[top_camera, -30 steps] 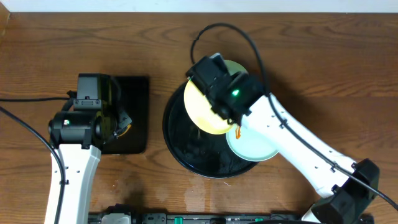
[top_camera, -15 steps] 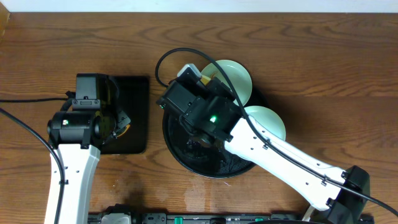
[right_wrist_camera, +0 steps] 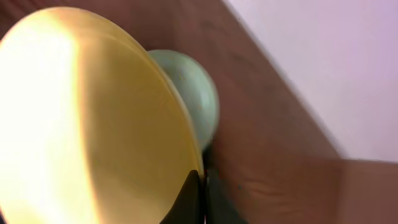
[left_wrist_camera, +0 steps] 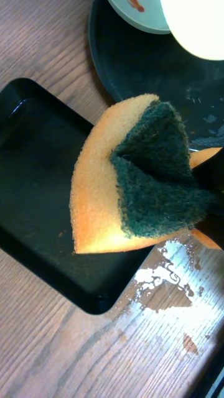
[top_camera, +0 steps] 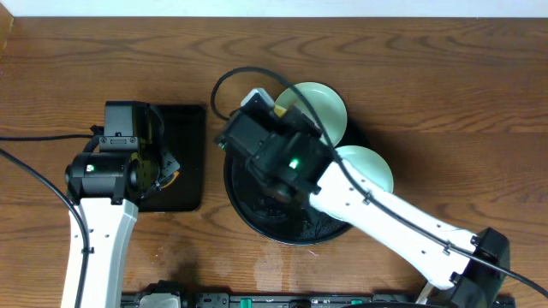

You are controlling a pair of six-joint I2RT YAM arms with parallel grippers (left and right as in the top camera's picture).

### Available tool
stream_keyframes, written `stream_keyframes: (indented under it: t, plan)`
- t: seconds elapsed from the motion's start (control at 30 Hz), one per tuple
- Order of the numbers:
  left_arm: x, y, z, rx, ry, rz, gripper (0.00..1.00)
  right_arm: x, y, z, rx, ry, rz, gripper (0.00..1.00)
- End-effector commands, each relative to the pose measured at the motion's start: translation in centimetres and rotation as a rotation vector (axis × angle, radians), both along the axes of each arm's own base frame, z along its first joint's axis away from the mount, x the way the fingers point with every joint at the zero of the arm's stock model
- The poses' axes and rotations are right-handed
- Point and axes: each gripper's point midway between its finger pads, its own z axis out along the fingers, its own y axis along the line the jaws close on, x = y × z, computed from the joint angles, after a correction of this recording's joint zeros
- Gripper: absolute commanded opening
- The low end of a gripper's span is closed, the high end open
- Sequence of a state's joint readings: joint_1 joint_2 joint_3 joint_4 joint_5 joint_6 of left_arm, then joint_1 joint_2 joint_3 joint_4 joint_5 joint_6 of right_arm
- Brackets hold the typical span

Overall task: Clean dirty plates on tray and stack at the side
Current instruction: 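Carry the cream plate with the right gripper to the table's right side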

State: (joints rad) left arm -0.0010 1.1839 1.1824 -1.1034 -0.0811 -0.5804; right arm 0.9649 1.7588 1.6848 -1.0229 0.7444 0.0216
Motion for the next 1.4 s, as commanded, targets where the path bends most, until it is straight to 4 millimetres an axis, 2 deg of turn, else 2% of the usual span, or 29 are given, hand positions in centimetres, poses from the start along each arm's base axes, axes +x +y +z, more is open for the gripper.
stream_keyframes:
  t: [0.0, 0.1, 0.23, 0.33, 0.43, 0.6, 0.67, 0.8, 0.93, 1.03, 1.2, 1.23, 1.3, 1.37]
  plan:
    - [0.1, 0.2, 0.6, -0.001, -0.014, 0.018, 0.07, 1.5, -1.1, -1.6, 0.266, 0.179, -0.099, 0.01]
    - [0.1, 0.0, 0.5, -0.013, -0.012, 0.013, 0.07, 2.4, -2.7, -3.1, 0.432, 0.362, -0.128, 0.01]
    - [0.1, -0.4, 0.4, -0.032, -0.011, 0.006, 0.08, 4.7, -7.2, -3.4, 0.614, 0.480, -0.226, 0.01]
    - [0.1, -0.4, 0.4, -0.032, -0.008, 0.005, 0.07, 6.5, -11.6, -3.2, 0.715, 0.512, -0.266, 0.01]
    - [0.1, -0.4, 0.2, -0.032, -0.003, 0.005, 0.08, 7.8, -17.2, -3.5, 0.748, 0.499, -0.347, 0.01]
    - [0.1, -0.4, 0.2, -0.033, -0.001, 0.006, 0.07, 8.4, -26.0, -4.7, 0.752, 0.445, -0.542, 0.01]
    - [0.1, -0.4, 0.2, -0.033, -0.002, 0.006, 0.08, 8.5, -30.2, -5.6, 0.756, 0.387, -0.688, 0.01]
    - [0.1, -0.4, 0.2, -0.032, -0.001, 0.005, 0.07, 8.7, -35.7, -7.3, 0.784, 0.287, -0.876, 0.01]
    - [0.1, -0.4, 0.2, -0.032, -0.001, 0.005, 0.08, 8.5, -38.9, -9.3, 0.817, 0.230, -0.955, 0.01]
    - [0.1, -0.4, 0.2, -0.032, -0.001, 0.005, 0.07, 8.2, -40.7, -11.0, 0.846, 0.196, -1.012, 0.01]
    - [0.1, -0.4, 0.2, -0.032, -0.002, 0.005, 0.08, 7.6, -41.7, -12.7, 0.851, 0.181, -1.038, 0.01]
    - [0.1, -0.4, 0.2, -0.032, -0.002, 0.005, 0.08, 7.4, -41.7, -12.8, 0.851, 0.186, -1.042, 0.04]
    - [0.1, -0.4, 0.2, -0.032, -0.001, 0.005, 0.08, 7.4, -41.7, -12.9, 0.855, 0.186, -1.048, 0.27]
    - [0.1, -0.4, 0.2, -0.032, -0.001, 0.005, 0.07, 7.5, -41.7, -12.8, 0.860, 0.181, -1.052, 0.57]
